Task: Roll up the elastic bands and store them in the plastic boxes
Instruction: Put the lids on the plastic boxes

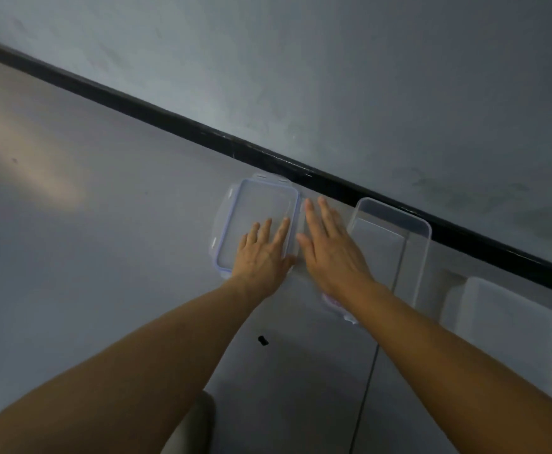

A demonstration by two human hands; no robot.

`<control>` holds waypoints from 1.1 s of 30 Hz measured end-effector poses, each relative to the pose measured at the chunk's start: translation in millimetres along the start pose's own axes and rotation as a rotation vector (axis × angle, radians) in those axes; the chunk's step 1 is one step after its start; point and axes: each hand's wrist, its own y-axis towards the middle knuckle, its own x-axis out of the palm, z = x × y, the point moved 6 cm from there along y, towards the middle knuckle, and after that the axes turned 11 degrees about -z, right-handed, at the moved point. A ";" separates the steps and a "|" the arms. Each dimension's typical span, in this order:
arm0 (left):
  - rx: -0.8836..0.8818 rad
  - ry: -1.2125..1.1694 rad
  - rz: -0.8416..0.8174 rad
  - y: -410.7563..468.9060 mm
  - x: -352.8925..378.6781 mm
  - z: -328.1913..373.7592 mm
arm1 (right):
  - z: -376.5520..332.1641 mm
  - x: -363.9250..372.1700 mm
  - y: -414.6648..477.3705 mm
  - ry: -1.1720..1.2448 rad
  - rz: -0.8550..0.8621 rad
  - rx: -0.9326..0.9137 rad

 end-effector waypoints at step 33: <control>-0.044 -1.265 0.360 -83.0 -119.5 -6.8 | 38.9 -31.3 -42.7 0.642 0.153 0.104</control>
